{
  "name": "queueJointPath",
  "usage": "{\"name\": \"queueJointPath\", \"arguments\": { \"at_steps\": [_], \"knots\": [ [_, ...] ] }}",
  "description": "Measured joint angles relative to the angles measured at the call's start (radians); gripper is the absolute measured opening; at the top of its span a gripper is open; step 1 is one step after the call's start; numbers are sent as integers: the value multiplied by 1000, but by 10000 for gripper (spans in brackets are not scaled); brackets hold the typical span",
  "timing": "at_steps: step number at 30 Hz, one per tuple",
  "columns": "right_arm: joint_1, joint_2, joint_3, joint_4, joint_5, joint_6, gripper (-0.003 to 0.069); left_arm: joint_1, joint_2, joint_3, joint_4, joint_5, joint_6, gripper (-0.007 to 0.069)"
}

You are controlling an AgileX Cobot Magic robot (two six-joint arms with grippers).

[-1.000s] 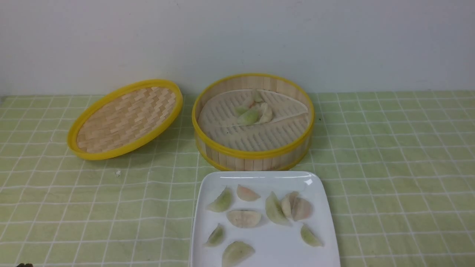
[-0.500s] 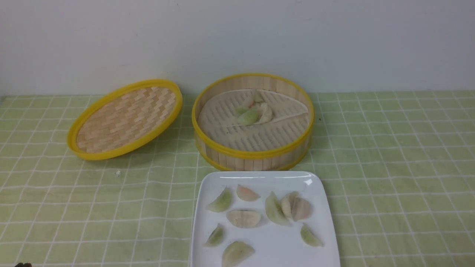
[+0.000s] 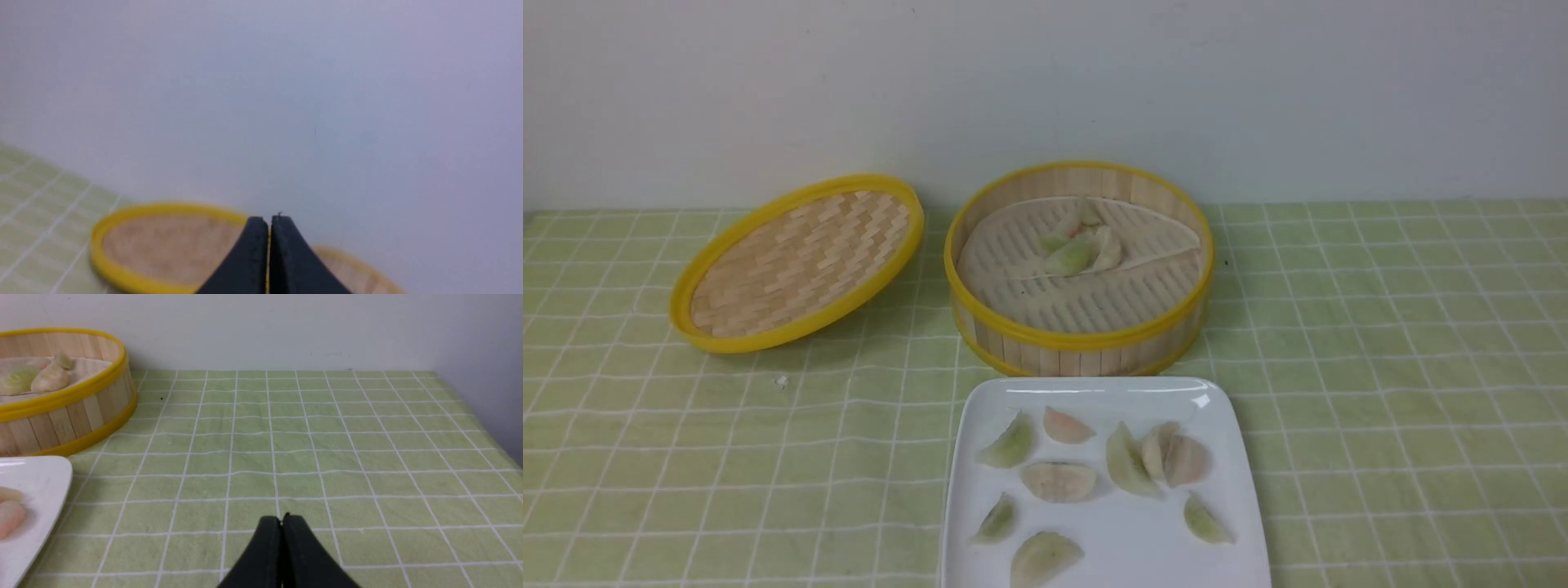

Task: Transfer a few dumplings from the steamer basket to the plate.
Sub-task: Use the left arm to grab a dumpling from the steamer

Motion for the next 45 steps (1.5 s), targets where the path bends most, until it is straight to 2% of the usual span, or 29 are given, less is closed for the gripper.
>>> {"name": "queueJointPath", "arguments": {
  "at_steps": [1, 3, 7, 9, 10, 11, 13, 15, 18, 21, 23, 26, 31, 38, 41, 45],
  "knots": [
    [0, 0, 0, 0, 0, 0, -16, 0, 0, 0, -23, -101, -4, -6],
    [0, 0, 0, 5, -3, 1, -16, 0, 0, -31, -35, -164, -18, -6],
    [0, 0, 8, 110, -66, 43, -16, 0, 25, -197, -13, -86, -27, -6],
    [0, 0, 9, 277, -181, 124, -16, 1, 131, -418, 54, 142, -27, -6],
    [0, 0, 9, 277, -181, 124, -16, 1, 142, -418, 54, 142, -27, -6],
    [0, 0, 9, 342, -232, 162, -16, 1, 199, -504, 79, 248, -27, -6],
    [0, 0, 9, 478, -311, 206, -16, 1, 374, -733, 115, 564, -19, -6],
    [0, 0, 9, 541, -344, 209, -16, 1, 505, -893, 117, 796, 13, -6],
    [0, 0, 9, 573, -370, 209, -16, 1, 715, -1059, 89, 1112, 103, -6],
    [0, 0, 9, 581, -377, 213, -16, 1, 890, -1120, 38, 1254, 210, -6],
    [1, 0, 7, 593, -375, 231, -16, 1, 995, -1130, -1, 1271, 280, -6],
    [28, 1, -77, 596, -238, 226, -16, -17, 1180, -1155, -59, 1266, 417, -6],
    [85, 112, -328, 545, 67, 100, -16, -110, 1415, -1253, -72, 1247, 532, -6],
    [119, 492, -709, 440, 540, -129, -16, -232, 1713, -1550, -73, 1234, 610, -6],
    [120, 600, -794, 434, 624, -187, -16, -252, 1831, -1685, -72, 1218, 663, -6],
    [120, 672, -811, 448, 632, -227, -16, -263, 1974, -1830, -72, 1210, 720, -6]
  ]
}}
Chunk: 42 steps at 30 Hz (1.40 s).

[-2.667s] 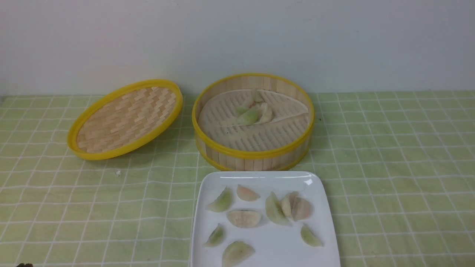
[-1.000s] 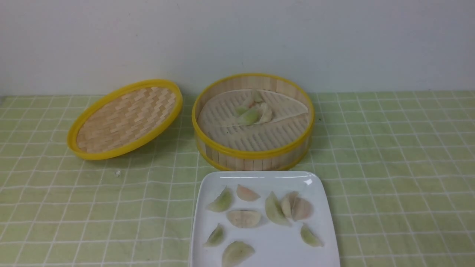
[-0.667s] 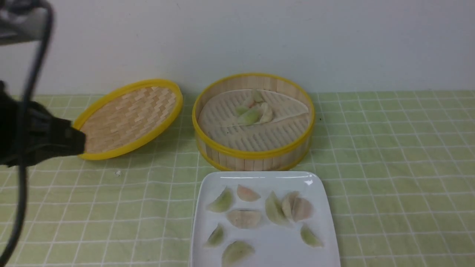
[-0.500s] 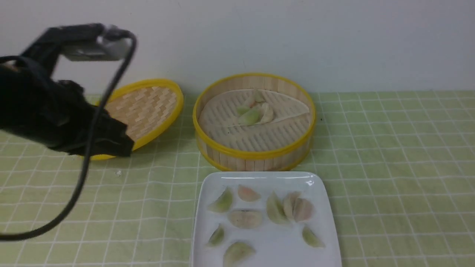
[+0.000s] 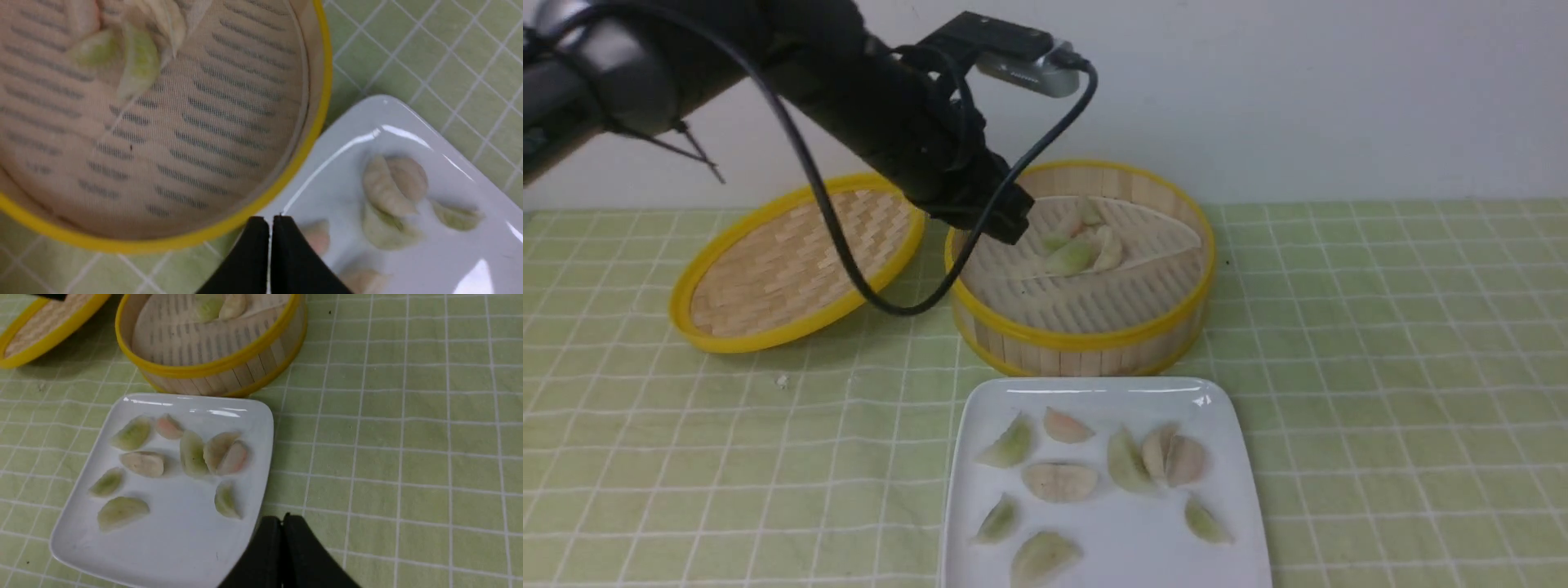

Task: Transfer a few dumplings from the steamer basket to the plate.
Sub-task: Use the left arm to grab a dumpling from the steamer

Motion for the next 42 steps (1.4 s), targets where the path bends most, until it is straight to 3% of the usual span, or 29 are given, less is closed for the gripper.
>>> {"name": "queueJointPath", "arguments": {
  "at_steps": [4, 8, 16, 22, 26, 33, 34, 36, 42],
  "knots": [
    [0, 19, 0, 3, -13, -9, -16, -10, 123, -97, 8, -69, 50, 31],
    [0, 22, 0, 4, -27, -12, -16, -10, 218, -138, 12, -176, 67, 134],
    [0, 22, 0, 6, -29, -13, -16, -21, 370, -147, 9, -394, 70, 424],
    [0, 22, 0, 2, -29, -13, -16, -37, 426, -147, -3, -481, 85, 468],
    [0, 22, 0, 0, -29, -13, -16, -40, 446, -149, -12, -510, 86, 451],
    [0, 22, 0, -1, -29, -13, -16, -40, 439, -155, 13, -478, 93, 72],
    [0, 22, 0, -1, -29, -13, -16, -40, 428, -155, 20, -459, 93, 47],
    [0, 22, 0, -1, -29, -13, -16, -40, 400, -154, 35, -403, 88, 13],
    [0, 22, 0, -1, -29, -13, -16, -40, 263, -154, 43, -273, 74, 7]
  ]
}}
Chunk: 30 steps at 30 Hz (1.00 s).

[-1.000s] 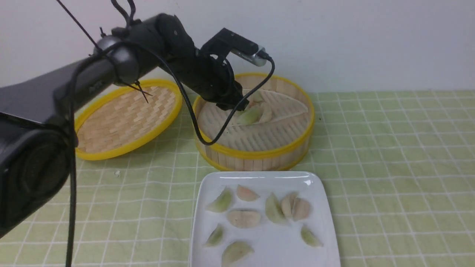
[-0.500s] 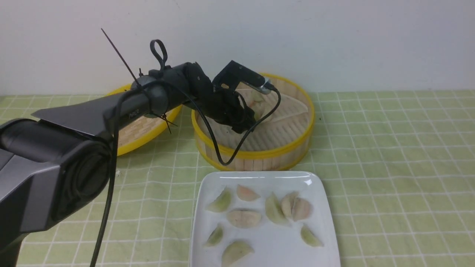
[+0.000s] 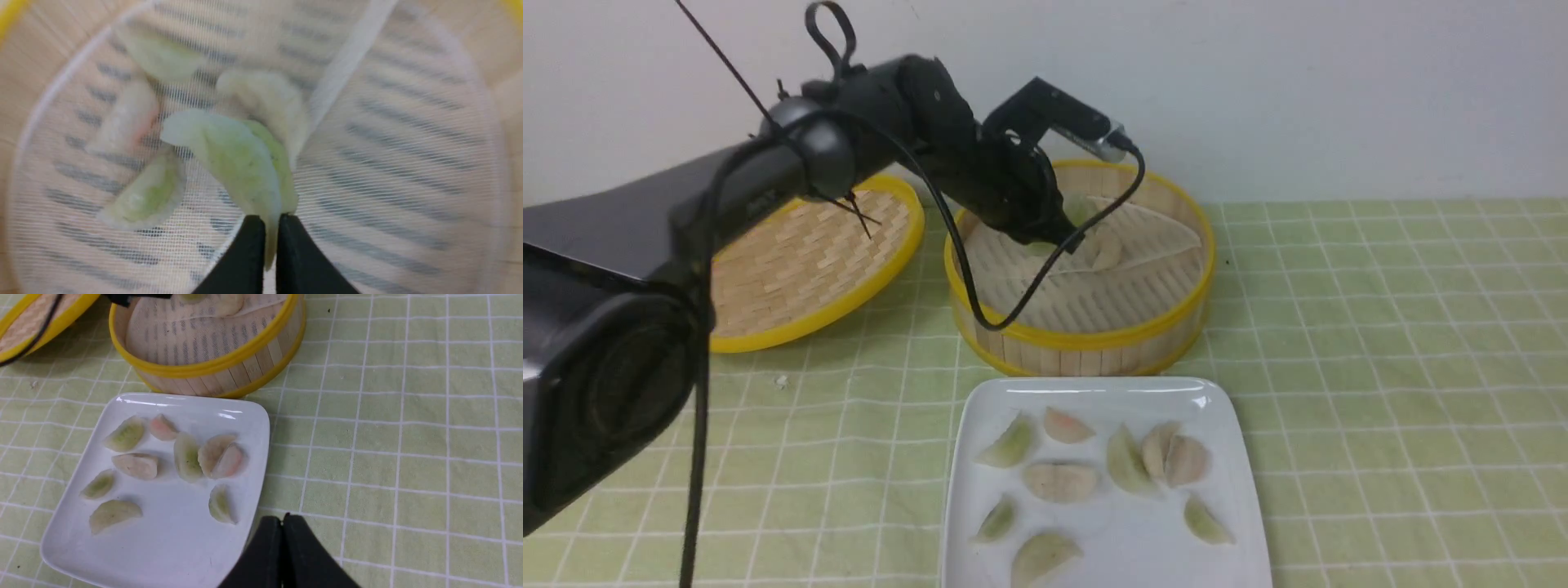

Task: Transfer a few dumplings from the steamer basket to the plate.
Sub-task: Use the left arm to grab a dumpling from the steamer, then use the left arm to put the dumpling into the plate

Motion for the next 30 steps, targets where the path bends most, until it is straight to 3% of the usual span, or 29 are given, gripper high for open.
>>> {"name": "queueJointPath", "arguments": {
  "at_steps": [11, 19, 25, 30],
  "knots": [
    [0, 1, 0, 0, 19, 0, -16, 0, -284, -1, 26, 461, -181, 7],
    [0, 1, 0, 1, 31, 0, -16, -30, -339, 179, 66, 468, -353, 7],
    [0, 1, 0, 1, 56, 0, -16, -100, -386, 458, 134, 468, -381, 7],
    [0, 1, 0, 2, 62, 0, -16, -142, -386, 566, 148, 464, -393, 7]
  ]
}}
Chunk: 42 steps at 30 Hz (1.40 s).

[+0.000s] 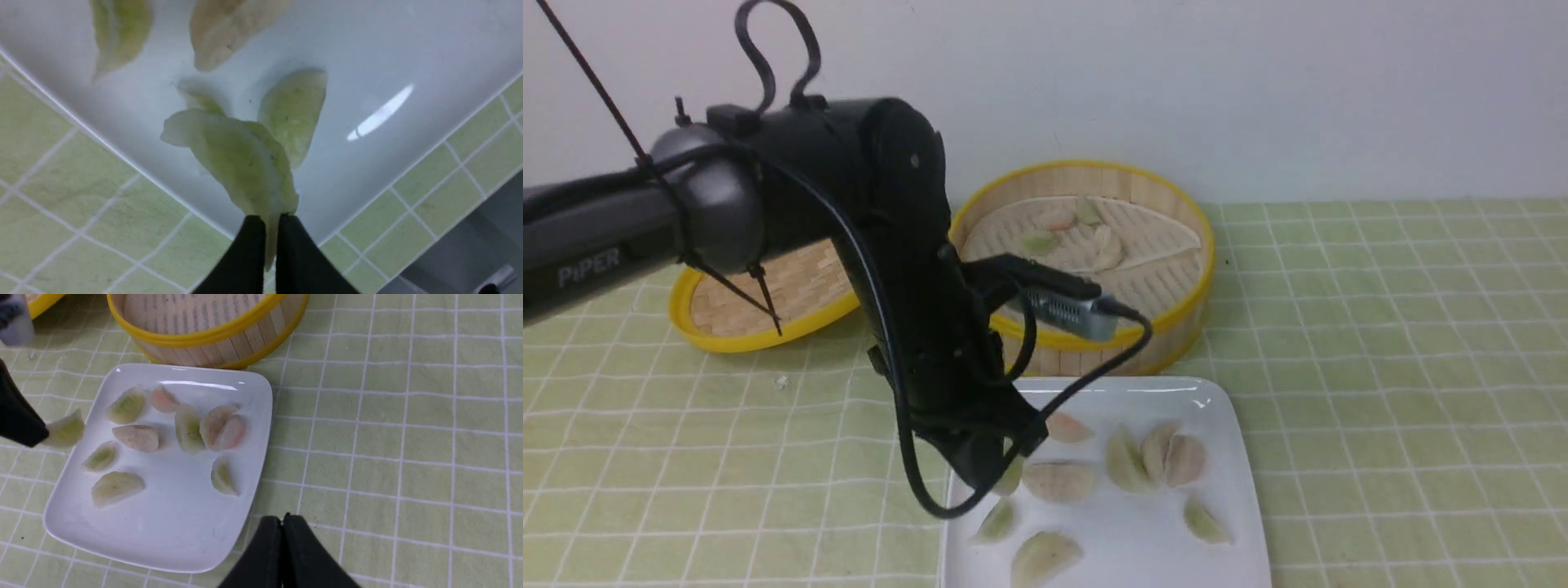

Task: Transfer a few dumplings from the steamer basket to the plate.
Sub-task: Use the left arm to put the dumpling into the plate, then use the right arm to grab a dumpling from inside the steamer

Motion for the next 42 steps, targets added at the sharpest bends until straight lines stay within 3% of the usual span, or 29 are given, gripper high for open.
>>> {"name": "queueJointPath", "arguments": {
  "at_steps": [6, 9, 12, 17, 20, 22, 24, 25, 27, 29, 34, 42],
  "knots": [
    [0, 1, 0, 5, 1, 0, -16, -44, 7, 15, 1, -4, 0, 8],
    [0, 1, 0, 11, 1, 0, -16, -60, 25, 15, 0, -59, 3, 43],
    [0, 1, 0, 13, 3, 0, -16, -63, 42, 15, 2, -110, 3, 128],
    [0, 1, 0, 18, 3, 0, -16, -65, 50, 10, 17, -131, 3, 337],
    [0, 33, -31, 19, 2, 0, -16, -65, 50, -27, 46, -83, -19, 386],
    [0, 101, -92, 26, 19, -1, -16, -65, 46, -64, 74, -42, -48, 365],
    [5, 222, -193, 50, 52, -24, -16, -65, 11, -100, 111, -27, -86, 262],
    [5, 233, -202, 52, 52, -24, -16, -65, 11, -101, 115, -27, -87, 252],
    [27, 363, -301, 69, 85, -56, -16, -65, -64, -103, 139, -23, -95, 118],
    [66, 492, -400, 74, 103, -66, -14, -65, -163, -97, 146, -18, -102, 31],
    [174, 744, -581, 45, 109, -70, -13, -65, -414, -58, 148, 5, -131, -6],
    [228, 1156, -925, -14, 115, -70, 20, -65, -783, -51, 188, 30, -184, -6]
  ]
}}
